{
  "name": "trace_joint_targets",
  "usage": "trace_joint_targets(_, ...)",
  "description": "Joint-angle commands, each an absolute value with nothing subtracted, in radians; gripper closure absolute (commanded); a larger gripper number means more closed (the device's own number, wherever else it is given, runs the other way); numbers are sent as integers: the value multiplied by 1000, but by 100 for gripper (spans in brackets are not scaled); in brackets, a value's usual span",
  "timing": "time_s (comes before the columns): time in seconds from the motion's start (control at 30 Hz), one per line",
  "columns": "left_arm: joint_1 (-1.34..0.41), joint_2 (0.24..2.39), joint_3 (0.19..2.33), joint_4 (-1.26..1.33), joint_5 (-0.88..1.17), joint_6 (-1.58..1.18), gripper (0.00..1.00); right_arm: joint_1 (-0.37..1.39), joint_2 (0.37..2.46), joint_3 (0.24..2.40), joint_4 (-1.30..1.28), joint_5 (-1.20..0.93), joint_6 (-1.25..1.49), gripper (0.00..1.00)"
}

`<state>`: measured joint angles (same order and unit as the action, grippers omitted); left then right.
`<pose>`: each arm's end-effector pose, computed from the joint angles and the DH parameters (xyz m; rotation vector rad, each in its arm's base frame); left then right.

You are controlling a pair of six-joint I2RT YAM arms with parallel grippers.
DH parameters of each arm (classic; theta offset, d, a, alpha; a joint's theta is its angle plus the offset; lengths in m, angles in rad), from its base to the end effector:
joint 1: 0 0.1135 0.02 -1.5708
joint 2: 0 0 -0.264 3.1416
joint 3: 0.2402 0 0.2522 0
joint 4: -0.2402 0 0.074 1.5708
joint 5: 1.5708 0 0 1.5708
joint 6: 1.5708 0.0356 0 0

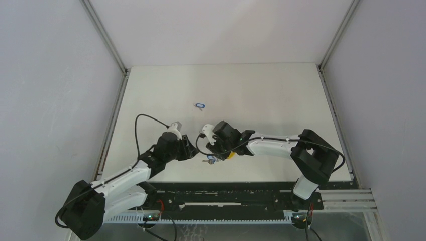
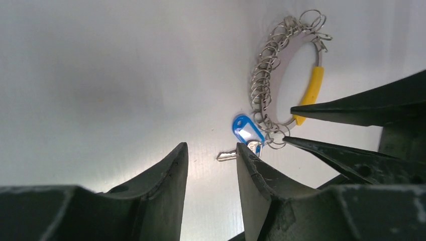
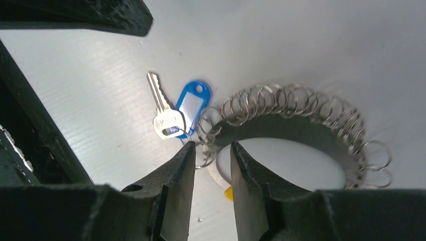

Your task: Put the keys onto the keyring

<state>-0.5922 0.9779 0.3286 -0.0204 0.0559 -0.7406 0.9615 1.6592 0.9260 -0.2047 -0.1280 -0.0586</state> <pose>0.1563 -0.1076 0.1641 -0.1430 2.3534 -0.7568 0.1852 0.2733 0.1690 -1.3060 2.2237 0.5170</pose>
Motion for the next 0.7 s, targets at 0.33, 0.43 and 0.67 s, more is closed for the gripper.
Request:
trace_joint_targets(0.33, -537, 891, 259, -34, 67, -715, 54, 1024, 1709, 1067, -292, -77, -282, 72)
trace_joint_targets(0.43, -536, 891, 258, -34, 68, -715, 54, 1031, 1723, 1069, -293, -80, -292, 72)
trace_joint_targets(0.67, -535, 897, 259, -31, 69, -714, 53, 1036, 1758, 1087, -306, -55, -298, 75)
